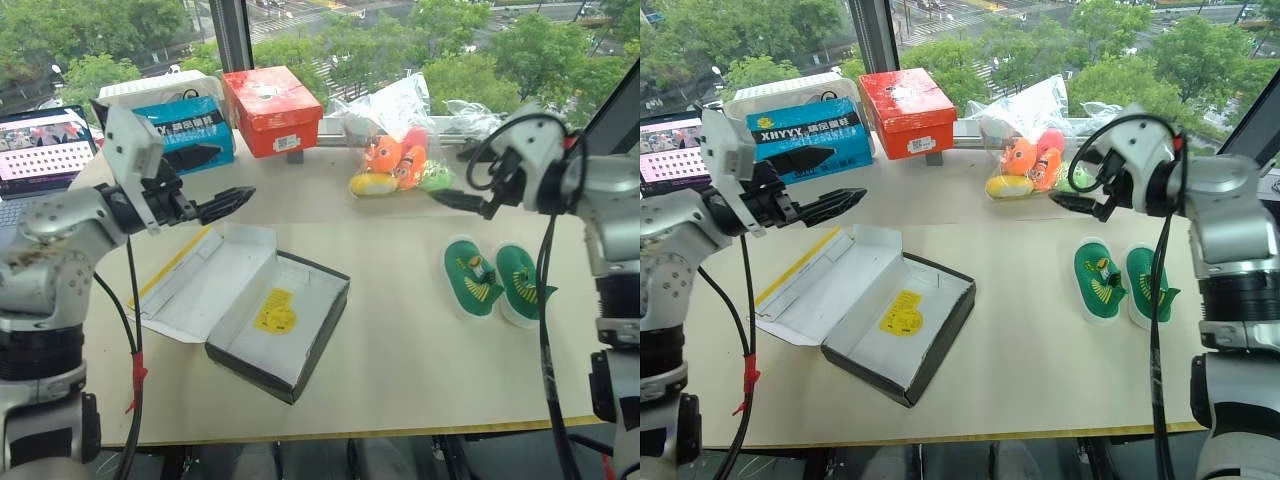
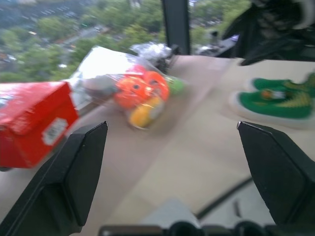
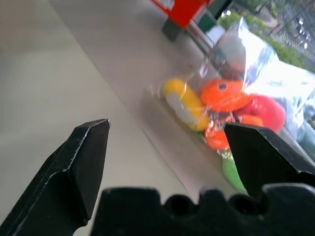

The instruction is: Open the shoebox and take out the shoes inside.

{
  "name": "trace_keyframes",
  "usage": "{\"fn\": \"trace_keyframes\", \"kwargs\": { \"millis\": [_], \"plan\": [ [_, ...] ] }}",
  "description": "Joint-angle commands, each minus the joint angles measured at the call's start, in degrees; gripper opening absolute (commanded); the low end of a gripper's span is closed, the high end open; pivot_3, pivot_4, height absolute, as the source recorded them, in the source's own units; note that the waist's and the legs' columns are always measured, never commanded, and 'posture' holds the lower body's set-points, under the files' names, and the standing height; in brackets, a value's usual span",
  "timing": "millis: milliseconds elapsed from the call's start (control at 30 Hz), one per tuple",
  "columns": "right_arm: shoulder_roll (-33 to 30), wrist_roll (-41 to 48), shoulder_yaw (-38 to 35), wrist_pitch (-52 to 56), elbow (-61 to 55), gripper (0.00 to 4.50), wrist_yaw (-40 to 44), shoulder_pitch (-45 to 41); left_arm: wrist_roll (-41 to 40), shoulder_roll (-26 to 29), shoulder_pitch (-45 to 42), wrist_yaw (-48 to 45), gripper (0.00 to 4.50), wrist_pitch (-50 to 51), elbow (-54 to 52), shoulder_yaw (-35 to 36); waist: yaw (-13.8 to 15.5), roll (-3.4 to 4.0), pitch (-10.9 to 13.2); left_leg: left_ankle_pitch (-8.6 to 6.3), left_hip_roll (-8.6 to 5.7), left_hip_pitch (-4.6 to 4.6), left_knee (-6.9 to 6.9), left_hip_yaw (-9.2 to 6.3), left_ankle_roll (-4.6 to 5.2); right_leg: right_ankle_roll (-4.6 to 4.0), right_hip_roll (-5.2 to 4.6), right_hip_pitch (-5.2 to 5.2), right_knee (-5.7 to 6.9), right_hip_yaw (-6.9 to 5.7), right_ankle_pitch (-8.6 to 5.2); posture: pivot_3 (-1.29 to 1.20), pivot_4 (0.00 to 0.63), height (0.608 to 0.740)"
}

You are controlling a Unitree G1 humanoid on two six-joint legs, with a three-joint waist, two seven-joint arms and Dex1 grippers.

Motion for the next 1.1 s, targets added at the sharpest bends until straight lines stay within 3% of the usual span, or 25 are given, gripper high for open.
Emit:
{"fn": "trace_keyframes", "kwargs": {
  "millis": [33,167,233,367,467,633,833,1100],
  "plan": [
    [5.9,3.7,-10.8,2.2,-10.4,4.39,-13.4,4.9,5.0,-6.5,4.4,13.4,4.50,-2.9,-6.9,2.3,0.0,-0.04,0.0,0.00,0.00,-0.02,0.01,0.01,0.00,0.00,-0.01,0.00,-0.02,0.02,0.00,0.00,0.150,0.740],
    [12.8,1.2,-14.4,0.7,-21.6,4.39,-24.0,15.6,4.9,-12.3,6.9,22.5,4.50,-1.6,-9.3,6.2,0.1,-0.06,0.0,0.00,-0.03,-0.08,0.07,-0.02,-0.01,0.03,-0.01,-0.05,0.09,0.10,0.03,0.00,0.150,0.740],
    [18.7,0.9,-14.9,-0.8,-29.6,4.39,-28.8,25.9,9.6,-15.3,13.3,27.0,4.50,-5.6,-10.4,6.4,0.1,-0.05,-0.2,0.00,-0.05,-0.05,0.06,-0.02,-0.01,0.05,-0.02,-0.02,0.09,0.15,0.03,0.00,0.150,0.740],
    [25.6,-4.8,-10.7,-10.6,-38.1,4.39,-32.1,50.4,14.3,-18.1,27.7,27.6,4.50,-12.2,-13.3,6.6,0.1,0.00,-0.5,-0.01,-0.16,0.12,-0.29,0.04,-0.01,0.22,-0.11,0.09,-0.11,0.36,-0.04,0.00,0.150,0.740],
    [31.5,-6.3,-9.7,-13.5,-38.8,4.39,-36.8,59.0,16.4,-21.0,36.3,28.7,4.50,-15.7,-13.3,6.6,-0.2,-0.03,-0.5,-0.01,-0.18,-0.03,-0.28,0.15,-0.03,0.24,-0.18,-0.08,-0.15,0.43,-0.04,0.00,0.150,0.740],
    [37.1,-10.0,-7.2,-15.9,-35.5,4.39,-42.5,64.6,18.5,-26.8,46.2,31.0,4.50,-18.7,-14.9,3.2,-0.9,-0.38,-0.6,0.02,-0.40,1.30,-0.25,0.15,-0.02,0.35,-0.15,1.12,-0.43,0.76,-0.26,0.00,0.150,0.740],
    [41.8,-10.0,-6.6,-13.6,-33.6,4.39,-46.9,67.6,22.8,-34.7,54.0,36.9,4.50,-20.9,-17.4,-0.4,-1.2,-0.56,-0.9,0.02,-0.48,1.26,-0.25,0.15,-0.02,0.34,-0.19,1.09,-0.40,0.93,-0.21,0.00,0.150,0.740],
    [42.5,-10.9,-3.9,-13.9,-33.8,4.39,-48.4,68.3,27.0,-37.9,56.9,39.8,4.50,-23.0,-14.7,-5.7,-0.8,-0.14,-1.3,-0.10,-0.57,1.10,-0.30,0.09,0.03,0.66,-0.22,1.05,-0.52,0.95,-0.45,0.00,0.150,0.740]
  ]
}}
